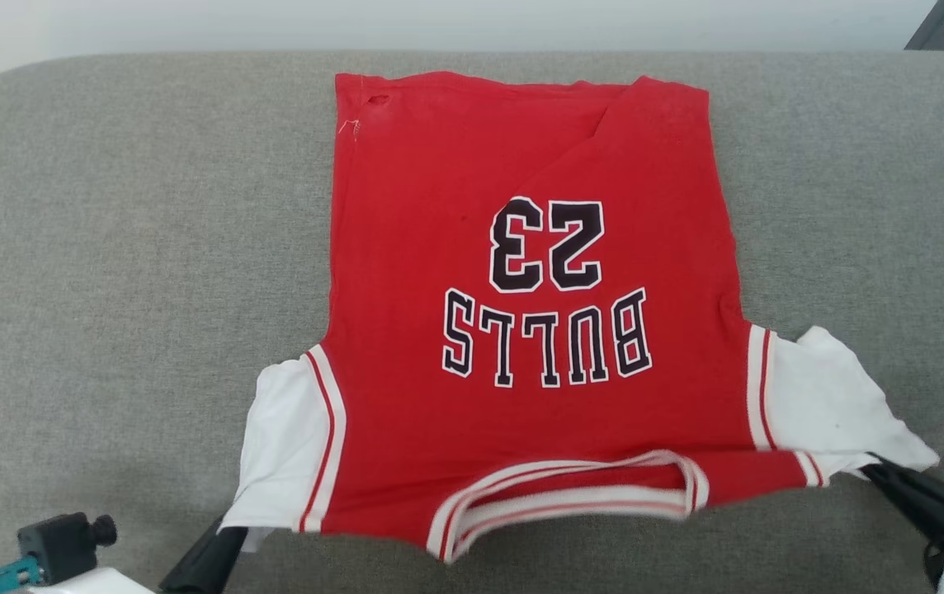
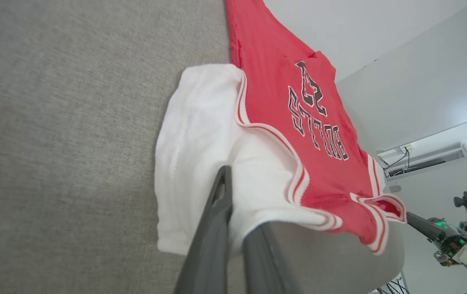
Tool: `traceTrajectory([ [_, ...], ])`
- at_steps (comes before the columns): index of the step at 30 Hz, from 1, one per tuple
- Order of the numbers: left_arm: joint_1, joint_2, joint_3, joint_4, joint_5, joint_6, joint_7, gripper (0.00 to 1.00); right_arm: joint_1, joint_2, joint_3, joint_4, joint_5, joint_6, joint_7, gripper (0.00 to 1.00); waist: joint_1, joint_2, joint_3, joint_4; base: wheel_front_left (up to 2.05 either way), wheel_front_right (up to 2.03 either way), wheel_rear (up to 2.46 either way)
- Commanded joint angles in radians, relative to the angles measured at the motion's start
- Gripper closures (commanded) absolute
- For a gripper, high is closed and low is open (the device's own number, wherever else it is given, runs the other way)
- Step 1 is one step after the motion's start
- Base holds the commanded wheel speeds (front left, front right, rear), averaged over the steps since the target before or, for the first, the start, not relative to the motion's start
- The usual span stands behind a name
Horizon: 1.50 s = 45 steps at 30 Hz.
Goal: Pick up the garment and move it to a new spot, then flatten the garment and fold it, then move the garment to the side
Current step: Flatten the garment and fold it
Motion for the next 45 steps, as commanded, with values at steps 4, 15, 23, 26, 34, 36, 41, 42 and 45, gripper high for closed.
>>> traceTrajectory([
  [4, -0.011, -0.031, -0.017, 0.027, 0.021, 0.007, 0.002, 1.0, 0.075, 0.077, -0.108, -0.066, -0.076, -0.003, 0.072, 1.0, -0.0001, -0.0001, 0.013, 0.003, 0.0, 0.0, 0.0],
  [15, -0.099, -0.131, -0.079, 0.16, 0.017, -0.001, 0.03, 1.0, 0.124, 0.27, -0.217, -0.098, -0.23, -0.002, 0.248, 0.87, -0.0001, -0.0001, 0.029, 0.017, 0.0, 0.0, 0.0],
  [23, -0.119, -0.141, -0.101, 0.147, 0.037, -0.002, 0.013, 1.0, 0.153, 0.223, -0.326, -0.217, -0.256, -0.002, 0.332, 0.0, -0.0001, -0.0001, 0.035, 0.033, 0.0, 0.0, 0.0],
  [26, -0.125, -0.143, -0.102, 0.126, 0.047, -0.002, 0.008, 1.0, 0.139, 0.185, -0.444, -0.287, -0.242, -0.002, 0.398, 0.0, -0.0001, -0.0001, 0.048, 0.045, 0.0, 0.0, 0.0],
  [34, -0.189, -0.171, -0.139, 0.065, 0.109, -0.001, 0.01, 1.0, -0.147, 0.148, -0.549, -0.277, -0.271, -0.002, 0.571, 0.0, -0.0001, -0.0001, 0.131, 0.12, 0.0, 0.0, 0.0],
  [36, -0.203, -0.177, -0.145, 0.06, 0.111, -0.001, 0.012, 1.0, -0.203, 0.15, -0.538, -0.251, -0.277, -0.002, 0.589, 0.0, -0.0001, -0.0001, 0.144, 0.133, 0.0, 0.0, 0.0],
  [41, -0.259, -0.21, -0.184, 0.036, 0.145, -0.001, 0.015, 1.0, -0.483, 0.174, -0.455, -0.077, -0.333, -0.002, 0.665, 0.0, -0.0001, -0.0001, 0.207, 0.2, 0.0, 0.0, 0.0],
  [42, -0.27, -0.216, -0.192, 0.031, 0.152, -0.001, 0.014, 1.0, -0.538, 0.179, -0.44, -0.035, -0.348, -0.002, 0.677, 0.0, -0.0001, -0.0001, 0.219, 0.213, 0.0, 0.0, 0.0],
  [45, -0.296, -0.242, -0.218, 0.02, 0.17, -0.001, 0.01, 1.0, -0.672, 0.191, -0.39, 0.089, -0.4, -0.002, 0.704, 0.0, -0.0001, -0.0001, 0.251, 0.256, 0.0, 0.0, 0.0],
])
